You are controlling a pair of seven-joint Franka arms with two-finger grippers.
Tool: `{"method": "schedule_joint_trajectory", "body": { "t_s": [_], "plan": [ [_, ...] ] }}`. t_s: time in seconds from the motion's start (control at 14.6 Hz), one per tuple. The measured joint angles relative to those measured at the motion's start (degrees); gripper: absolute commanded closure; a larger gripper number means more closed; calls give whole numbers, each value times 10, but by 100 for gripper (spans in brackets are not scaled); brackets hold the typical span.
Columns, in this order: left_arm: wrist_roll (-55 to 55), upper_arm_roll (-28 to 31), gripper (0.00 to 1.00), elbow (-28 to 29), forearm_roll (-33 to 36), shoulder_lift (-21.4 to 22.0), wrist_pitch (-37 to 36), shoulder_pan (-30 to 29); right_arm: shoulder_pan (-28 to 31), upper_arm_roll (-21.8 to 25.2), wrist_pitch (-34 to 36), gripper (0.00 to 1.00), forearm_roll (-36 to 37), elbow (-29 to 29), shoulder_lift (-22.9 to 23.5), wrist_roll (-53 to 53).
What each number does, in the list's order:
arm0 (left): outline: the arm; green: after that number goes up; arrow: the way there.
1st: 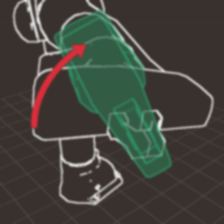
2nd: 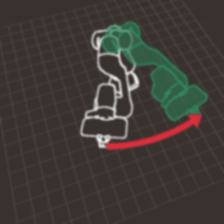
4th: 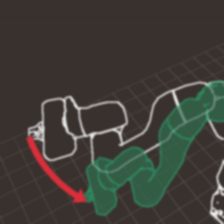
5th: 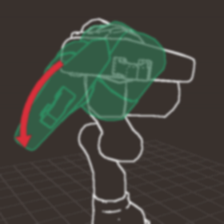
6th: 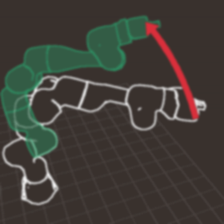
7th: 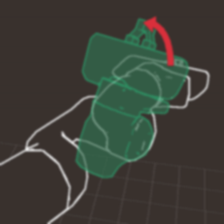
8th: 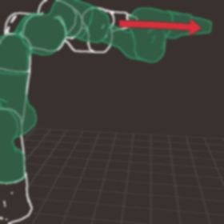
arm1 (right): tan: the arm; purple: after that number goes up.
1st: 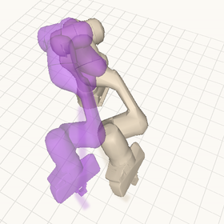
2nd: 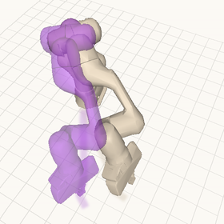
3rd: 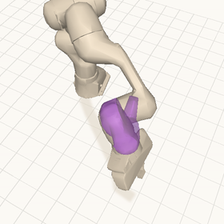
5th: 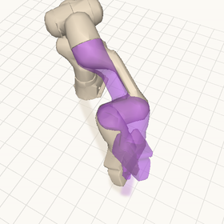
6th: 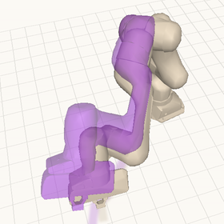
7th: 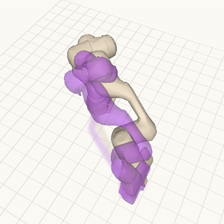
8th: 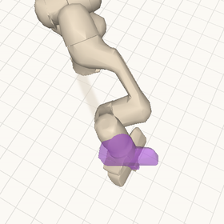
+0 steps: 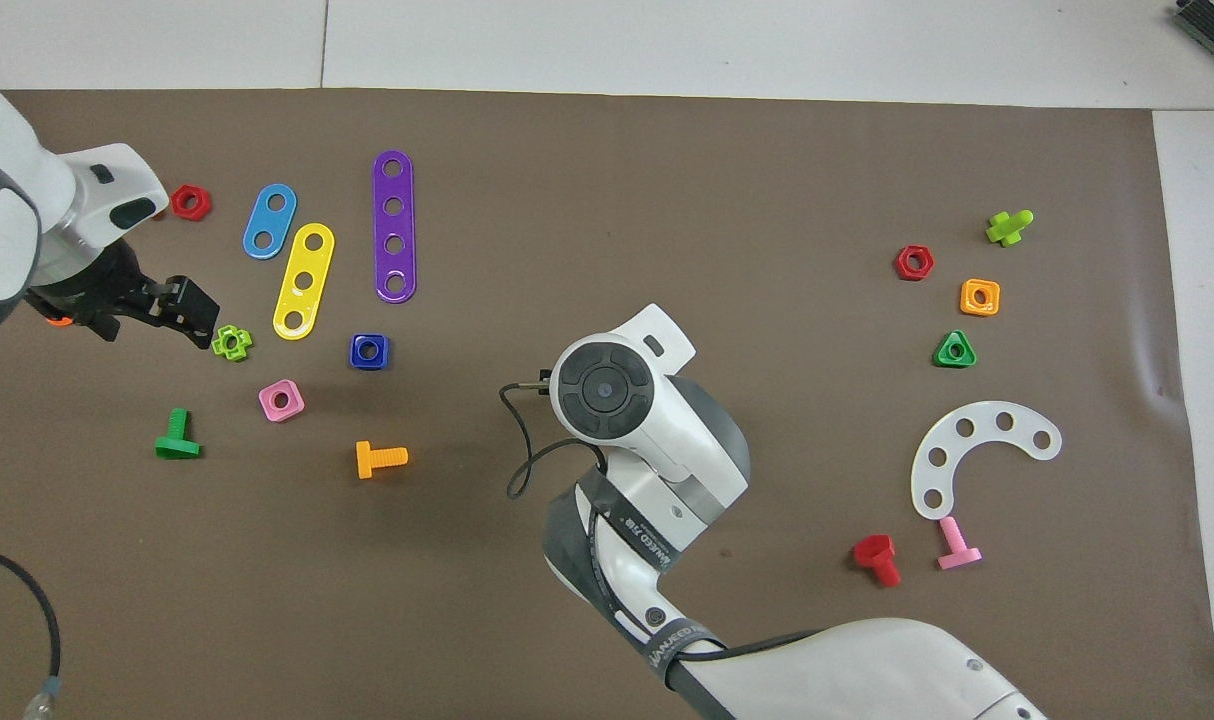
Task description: Unscrew and place screws in storage area
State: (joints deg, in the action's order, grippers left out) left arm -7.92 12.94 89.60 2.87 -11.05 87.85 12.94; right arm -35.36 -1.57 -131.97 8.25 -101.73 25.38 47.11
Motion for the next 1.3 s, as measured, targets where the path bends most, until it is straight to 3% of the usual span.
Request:
{"method": "schedule_joint_trajectory", "body": {
  "t_s": [0.14,0.41,0.48,0.75,0.96,1.09,1.3],
  "plan": [
    [0,1,0,-2,0,31,0,0,0,0,0,51,0,0,0,0],
    [1,2,0,-57,-32,51,-27,-9,0,0,0,94,0,0,0,0],
    [1,2,0,-74,-44,46,-35,-20,0,0,0,100,1,0,0,0],
    [0,2,0,-136,-58,7,-70,-44,2,2,0,100,1,2,-4,0],
    [0,0,0,-174,-58,-12,-88,-44,27,5,5,100,1,-21,-38,0],
    [0,1,0,-174,-58,-9,-72,-45,61,6,5,100,3,-66,-81,-7],
    [-1,1,0,-128,-58,9,-29,-49,127,7,6,100,4,-123,-134,-66]
  ]
}}
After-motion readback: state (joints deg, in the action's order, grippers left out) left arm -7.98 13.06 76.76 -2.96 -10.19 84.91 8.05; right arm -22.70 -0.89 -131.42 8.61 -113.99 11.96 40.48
